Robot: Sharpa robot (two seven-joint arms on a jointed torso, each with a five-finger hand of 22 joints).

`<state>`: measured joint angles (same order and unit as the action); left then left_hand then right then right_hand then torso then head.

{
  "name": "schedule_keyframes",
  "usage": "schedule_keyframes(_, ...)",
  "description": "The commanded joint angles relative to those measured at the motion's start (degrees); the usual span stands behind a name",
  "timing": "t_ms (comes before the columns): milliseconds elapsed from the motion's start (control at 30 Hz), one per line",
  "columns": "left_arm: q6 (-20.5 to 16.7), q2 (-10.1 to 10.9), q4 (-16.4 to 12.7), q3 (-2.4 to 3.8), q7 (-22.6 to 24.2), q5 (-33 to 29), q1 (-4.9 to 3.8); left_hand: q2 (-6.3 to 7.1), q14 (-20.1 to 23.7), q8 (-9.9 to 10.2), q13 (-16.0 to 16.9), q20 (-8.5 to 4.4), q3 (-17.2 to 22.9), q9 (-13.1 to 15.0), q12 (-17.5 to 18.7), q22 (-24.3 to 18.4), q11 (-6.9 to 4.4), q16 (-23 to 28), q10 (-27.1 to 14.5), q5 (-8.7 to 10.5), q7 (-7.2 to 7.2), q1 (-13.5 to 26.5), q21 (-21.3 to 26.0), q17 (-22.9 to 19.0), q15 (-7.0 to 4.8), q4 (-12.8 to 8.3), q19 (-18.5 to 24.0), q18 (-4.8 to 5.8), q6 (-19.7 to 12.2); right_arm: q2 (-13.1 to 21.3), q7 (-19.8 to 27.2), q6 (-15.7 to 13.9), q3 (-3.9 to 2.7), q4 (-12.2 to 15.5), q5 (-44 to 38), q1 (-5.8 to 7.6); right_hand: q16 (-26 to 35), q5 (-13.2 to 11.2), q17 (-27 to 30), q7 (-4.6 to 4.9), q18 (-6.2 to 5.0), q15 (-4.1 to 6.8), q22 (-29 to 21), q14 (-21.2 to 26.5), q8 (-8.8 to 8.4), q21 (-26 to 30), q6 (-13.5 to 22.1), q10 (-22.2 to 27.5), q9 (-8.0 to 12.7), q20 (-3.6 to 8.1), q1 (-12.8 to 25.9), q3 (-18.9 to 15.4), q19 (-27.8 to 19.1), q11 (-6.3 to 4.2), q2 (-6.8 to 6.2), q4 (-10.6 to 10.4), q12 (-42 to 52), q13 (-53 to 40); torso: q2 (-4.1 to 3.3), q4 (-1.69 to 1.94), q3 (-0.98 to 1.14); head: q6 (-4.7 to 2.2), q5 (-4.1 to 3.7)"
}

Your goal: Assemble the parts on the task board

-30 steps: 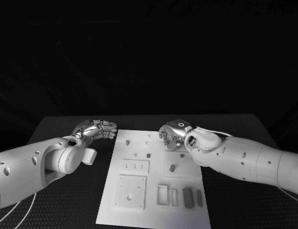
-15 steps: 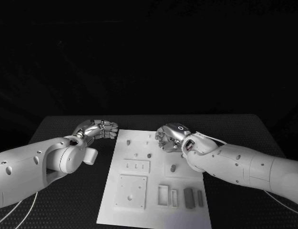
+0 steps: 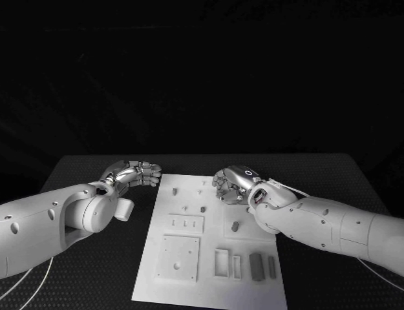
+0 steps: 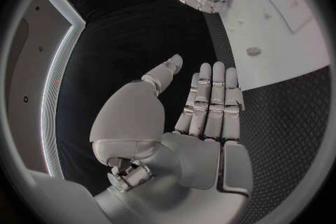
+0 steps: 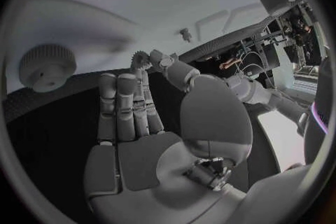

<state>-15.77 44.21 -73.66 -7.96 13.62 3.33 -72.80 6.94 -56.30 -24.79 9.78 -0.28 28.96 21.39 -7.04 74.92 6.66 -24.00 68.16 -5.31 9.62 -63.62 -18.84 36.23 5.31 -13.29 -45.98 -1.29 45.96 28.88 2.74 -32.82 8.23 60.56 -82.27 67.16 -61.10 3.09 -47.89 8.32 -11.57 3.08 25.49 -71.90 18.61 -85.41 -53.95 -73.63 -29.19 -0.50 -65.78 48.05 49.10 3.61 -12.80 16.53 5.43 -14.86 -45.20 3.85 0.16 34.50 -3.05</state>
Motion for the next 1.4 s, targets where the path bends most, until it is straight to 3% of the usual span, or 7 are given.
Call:
schedule_keyframes(33,0.6,-0.1,0.0,0.05,0.3,0.2,-0.06,0.13,-0.3,0.3,0.1,-0.24,0.0,0.1,0.4,1.3,0.07,-0.3,-0.2,-0.14,0.48,0.6,-0.2,0.1,-0.05,-0.3,0.2,-1.16,-0.1,0.1,-0.3,1.9,-0.01,0.3,-1.4,-0.03,-0.2,-0.3,0.0,-0.37,-3.43,-0.35,-0.1,-0.1,-0.31,0.2,0.0,0.2,-0.1,0.09,-0.4,-0.3,-0.3,0.04,0.23,0.1,-0.2,-0.1,0.05,-0.05,0.02,0.10,-0.05)
schedule_keyframes(133,0.6,-0.1,0.0,0.05,0.4,0.2,-0.06,0.11,-0.3,0.3,0.1,-0.24,0.0,0.1,0.4,1.3,0.07,-0.3,-0.2,-0.14,0.49,0.6,-0.3,0.1,-0.05,-0.3,0.2,-1.16,-0.1,0.4,-0.8,3.0,-0.01,0.5,-2.2,-0.02,-0.3,-0.3,0.0,-0.35,-3.43,-0.40,0.0,-0.1,-0.34,0.1,0.0,0.3,-0.1,0.03,-0.5,-0.4,-0.3,0.09,0.21,0.1,-0.3,-0.1,0.08,-0.04,0.04,0.19,-0.04)
schedule_keyframes(167,0.7,-0.1,0.0,0.05,0.3,0.2,-0.06,0.11,-0.3,0.3,0.1,-0.24,0.0,0.1,0.4,1.3,0.07,-0.3,-0.2,-0.14,0.49,0.6,-0.3,0.1,-0.05,-0.3,0.2,-1.16,-0.1,0.5,-0.9,3.2,-0.01,0.5,-2.4,-0.02,-1.0,-0.4,-0.2,-0.47,-3.43,-0.99,0.3,-1.0,-0.97,-0.6,1.2,2.9,0.2,0.12,-0.1,-1.2,0.4,0.60,-0.19,0.1,-1.7,0.6,0.09,-0.02,0.04,0.22,-0.06)
schedule_keyframes(333,0.6,0.0,0.0,0.05,0.3,0.2,-0.06,0.09,-0.3,0.3,0.1,-0.24,0.0,0.1,0.4,1.3,0.07,-0.3,-0.2,-0.15,0.50,0.5,-0.3,0.1,-0.06,-0.3,0.2,-1.17,-0.1,0.7,-1.3,3.7,-0.01,0.6,-2.9,-0.02,-2.3,-0.3,-0.5,-0.50,-3.43,-2.14,1.0,-2.3,-1.38,-1.8,2.4,5.8,0.2,0.65,-0.4,-3.7,1.3,1.90,-0.39,0.2,-1.8,1.5,0.07,0.02,0.00,0.20,-0.15)
schedule_keyframes(567,0.6,0.0,0.0,0.05,0.3,0.2,-0.06,0.10,-0.3,0.3,0.1,-0.24,0.1,0.1,0.4,1.3,0.08,-0.3,-0.2,-0.13,0.51,0.5,-0.3,0.1,-0.05,-0.4,0.2,-1.17,-0.1,0.9,-1.8,3.5,-0.01,0.6,-3.2,-0.02,-2.7,-0.3,-0.5,-0.42,-3.43,-2.30,1.1,-2.3,-1.31,-1.9,2.6,6.4,0.1,0.89,-0.5,-4.8,1.2,2.10,-0.34,0.1,-1.8,2.0,0.03,-0.03,0.01,0.21,-0.15)
schedule_keyframes(1000,0.6,0.1,0.0,0.05,0.3,0.2,-0.06,0.08,-0.3,0.4,0.2,-0.23,0.1,0.2,0.5,1.3,0.08,-0.3,-0.2,-0.12,0.49,0.5,-0.3,0.1,-0.05,-0.4,0.2,-1.16,-0.1,1.4,-2.2,3.0,-0.01,0.9,-4.2,-0.02,-3.2,-0.3,-0.4,-0.38,-3.43,-2.16,1.3,-2.5,-0.99,-2.0,2.2,5.9,-0.2,1.12,-1.1,-5.2,1.5,1.95,-0.28,0.1,-1.4,2.2,0.05,-0.02,-0.04,0.18,-0.30)
schedule_keyframes(1400,0.6,0.1,0.1,0.04,0.3,0.2,-0.06,0.07,-0.3,0.4,0.2,-0.23,0.2,0.2,0.5,1.3,0.08,-0.3,-0.2,-0.11,0.49,0.5,-0.3,0.1,-0.05,-0.5,0.2,-1.16,0.0,1.7,-1.2,3.3,-0.01,1.5,-4.2,-0.01,-3.6,-0.3,0.0,-0.65,-3.43,-1.11,1.5,-2.4,0.21,-2.2,0.0,2.5,-0.9,1.28,-0.6,-5.1,1.6,0.85,0.36,0.0,-0.1,1.5,0.04,0.01,-0.07,0.19,-0.44)
